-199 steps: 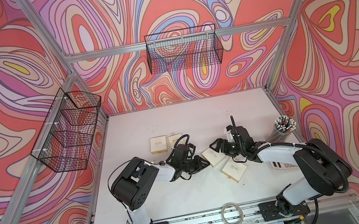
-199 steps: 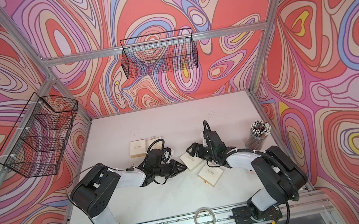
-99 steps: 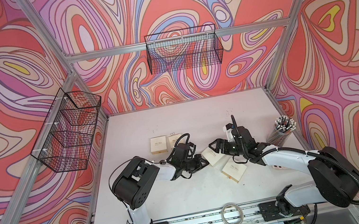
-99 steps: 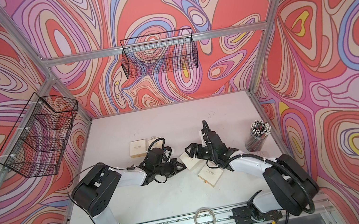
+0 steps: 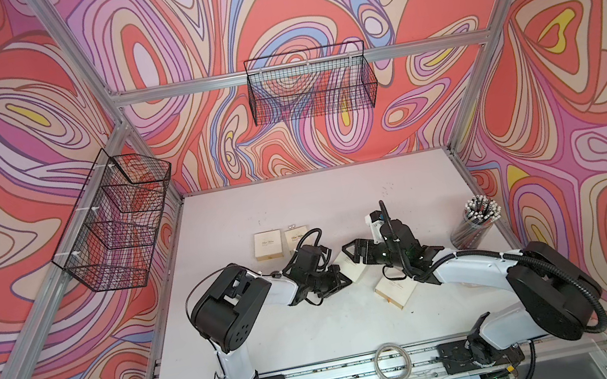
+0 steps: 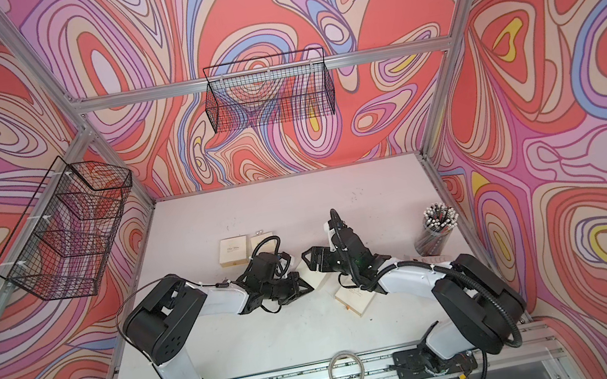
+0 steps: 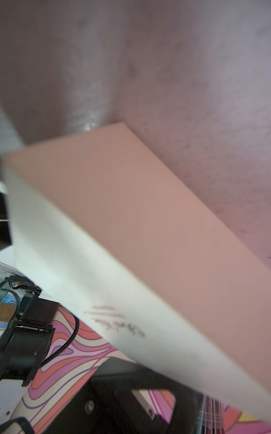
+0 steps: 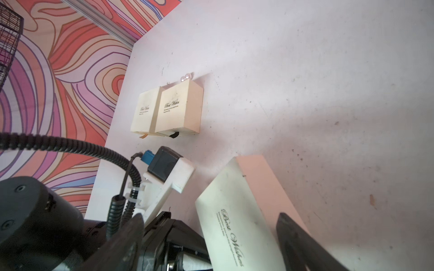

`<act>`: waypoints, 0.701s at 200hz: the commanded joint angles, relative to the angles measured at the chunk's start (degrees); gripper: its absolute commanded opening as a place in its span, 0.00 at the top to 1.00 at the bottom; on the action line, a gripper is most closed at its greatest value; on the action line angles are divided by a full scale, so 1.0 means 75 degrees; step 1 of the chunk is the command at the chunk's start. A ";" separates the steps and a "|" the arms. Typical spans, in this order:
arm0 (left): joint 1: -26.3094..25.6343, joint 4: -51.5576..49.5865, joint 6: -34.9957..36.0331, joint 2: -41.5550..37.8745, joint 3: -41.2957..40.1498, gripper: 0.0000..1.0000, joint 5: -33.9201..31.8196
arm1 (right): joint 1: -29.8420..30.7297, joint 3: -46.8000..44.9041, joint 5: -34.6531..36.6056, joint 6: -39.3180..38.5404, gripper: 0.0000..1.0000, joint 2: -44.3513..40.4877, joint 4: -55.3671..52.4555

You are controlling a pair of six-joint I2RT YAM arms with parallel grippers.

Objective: Take out the earrings from the drawer-style jewelry box
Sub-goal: Adjust the jewelry box at the center of the board.

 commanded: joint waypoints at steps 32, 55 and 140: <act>-0.0035 0.0232 0.0130 -0.0220 -0.0031 1.00 -0.0154 | 0.0225 -0.0108 -0.0188 0.0311 0.10 0.0477 -0.0391; -0.0035 0.0211 0.0128 -0.0288 -0.0075 1.00 -0.0173 | 0.0225 -0.0091 -0.0109 0.0349 0.10 0.0590 -0.0444; -0.0022 0.0049 0.0121 -0.0785 -0.0469 1.00 -0.0389 | 0.0225 -0.0053 0.0226 0.0308 0.11 0.0590 -0.0706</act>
